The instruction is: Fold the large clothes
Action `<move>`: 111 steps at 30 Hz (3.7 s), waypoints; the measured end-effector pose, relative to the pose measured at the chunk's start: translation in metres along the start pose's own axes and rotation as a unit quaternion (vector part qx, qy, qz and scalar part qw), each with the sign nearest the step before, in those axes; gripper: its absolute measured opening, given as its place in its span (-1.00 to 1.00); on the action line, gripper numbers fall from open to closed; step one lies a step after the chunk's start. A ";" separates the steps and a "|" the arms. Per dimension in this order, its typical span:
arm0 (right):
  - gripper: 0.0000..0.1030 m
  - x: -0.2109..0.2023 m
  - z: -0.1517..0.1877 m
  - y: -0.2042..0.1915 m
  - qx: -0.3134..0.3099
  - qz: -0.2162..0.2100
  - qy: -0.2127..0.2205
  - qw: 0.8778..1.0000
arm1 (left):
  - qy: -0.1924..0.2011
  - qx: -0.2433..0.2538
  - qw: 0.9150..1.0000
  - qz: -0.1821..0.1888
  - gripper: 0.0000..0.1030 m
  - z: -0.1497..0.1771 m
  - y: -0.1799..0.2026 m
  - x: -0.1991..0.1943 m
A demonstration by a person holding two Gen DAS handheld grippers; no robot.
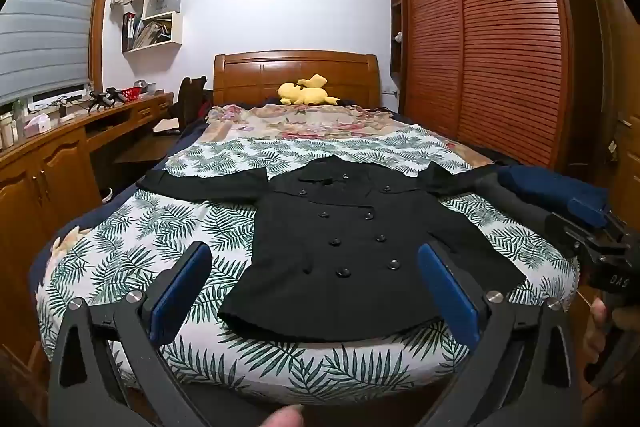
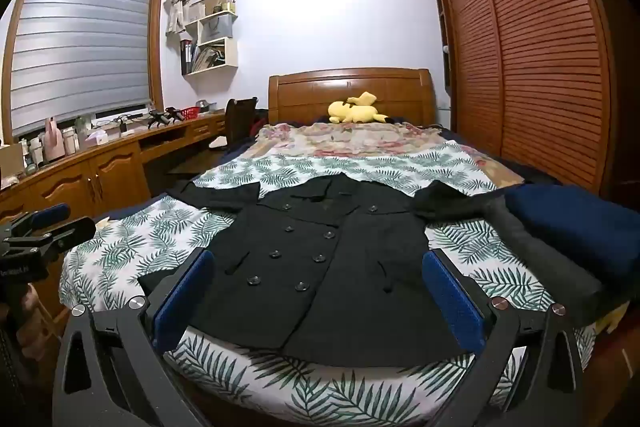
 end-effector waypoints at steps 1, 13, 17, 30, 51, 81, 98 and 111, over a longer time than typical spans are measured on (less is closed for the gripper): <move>1.00 0.000 0.000 0.000 0.000 0.000 0.000 1.000 | 0.000 0.000 1.000 -0.001 1.00 0.000 -0.001 0.000; 1.00 -0.003 -0.001 0.002 0.004 -0.002 0.003 1.000 | 0.004 0.012 1.000 -0.002 1.00 0.000 0.001 0.000; 1.00 -0.003 -0.001 0.001 0.004 -0.001 0.006 1.000 | 0.004 0.012 1.000 -0.004 1.00 0.000 0.001 0.000; 1.00 -0.003 -0.001 -0.001 -0.002 0.002 0.009 1.000 | 0.010 0.010 1.000 0.003 1.00 -0.003 0.007 -0.011; 1.00 -0.003 -0.002 0.000 -0.003 0.001 0.013 1.000 | 0.020 0.016 1.000 0.009 1.00 -0.005 0.013 -0.014; 1.00 -0.003 -0.002 0.000 -0.001 -0.001 0.012 1.000 | 0.016 0.015 1.000 0.008 1.00 -0.004 0.009 -0.013; 1.00 0.023 -0.001 -0.002 -0.008 -0.015 -0.004 1.000 | -0.007 0.009 1.000 -0.003 1.00 0.012 -0.006 0.019; 1.00 0.058 -0.015 -0.004 -0.021 -0.035 0.002 0.999 | -0.040 0.001 0.999 -0.019 1.00 0.025 -0.028 0.055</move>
Point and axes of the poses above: each gripper's, at about its wrist camera, not at the fingertips, and x roughly the way its jaws point, y to its right, z to its underside, the point moved 9 cm from there along x, roughly the way its jaws point, and after that the axes turned 15 degrees about -x, right-handed, at the moved point
